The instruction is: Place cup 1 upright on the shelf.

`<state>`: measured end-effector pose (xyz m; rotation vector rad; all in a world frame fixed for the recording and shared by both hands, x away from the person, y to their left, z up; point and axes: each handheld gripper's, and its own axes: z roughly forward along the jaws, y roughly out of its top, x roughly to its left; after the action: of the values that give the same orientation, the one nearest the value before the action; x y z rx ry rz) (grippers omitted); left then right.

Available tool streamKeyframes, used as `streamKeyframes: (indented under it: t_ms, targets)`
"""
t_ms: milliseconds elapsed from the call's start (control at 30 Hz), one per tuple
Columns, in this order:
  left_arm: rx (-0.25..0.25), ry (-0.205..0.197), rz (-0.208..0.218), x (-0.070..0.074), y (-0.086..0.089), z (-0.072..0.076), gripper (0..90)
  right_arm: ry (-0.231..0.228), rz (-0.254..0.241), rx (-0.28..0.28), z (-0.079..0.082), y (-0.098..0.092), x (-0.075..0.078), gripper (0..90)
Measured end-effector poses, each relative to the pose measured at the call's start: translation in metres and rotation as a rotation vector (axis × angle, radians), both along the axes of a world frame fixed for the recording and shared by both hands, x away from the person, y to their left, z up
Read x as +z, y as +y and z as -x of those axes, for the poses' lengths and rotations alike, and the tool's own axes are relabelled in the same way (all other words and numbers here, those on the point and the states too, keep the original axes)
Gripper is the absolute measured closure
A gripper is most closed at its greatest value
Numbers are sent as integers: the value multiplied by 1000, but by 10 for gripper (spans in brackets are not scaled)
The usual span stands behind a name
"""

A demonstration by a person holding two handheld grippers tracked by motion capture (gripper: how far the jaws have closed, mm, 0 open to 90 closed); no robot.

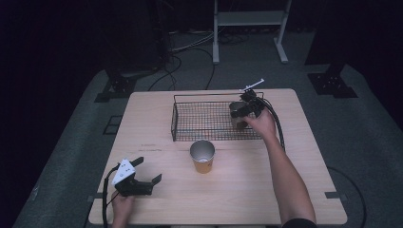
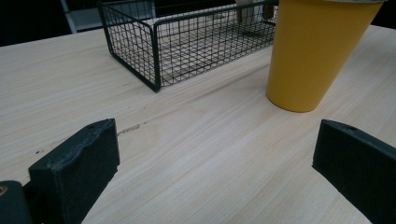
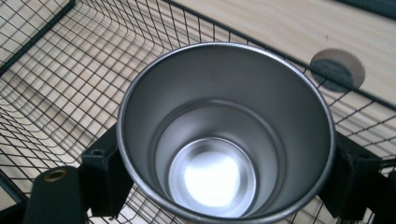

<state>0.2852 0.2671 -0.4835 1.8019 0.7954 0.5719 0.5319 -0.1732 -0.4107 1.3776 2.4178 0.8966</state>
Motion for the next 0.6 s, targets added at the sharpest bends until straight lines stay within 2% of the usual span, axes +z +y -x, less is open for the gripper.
streamKeyframes:
  t_ms: [600]
  targets:
    - [-1,0,1,0,0,0,0,23,62,5,-2,9,-10,171]
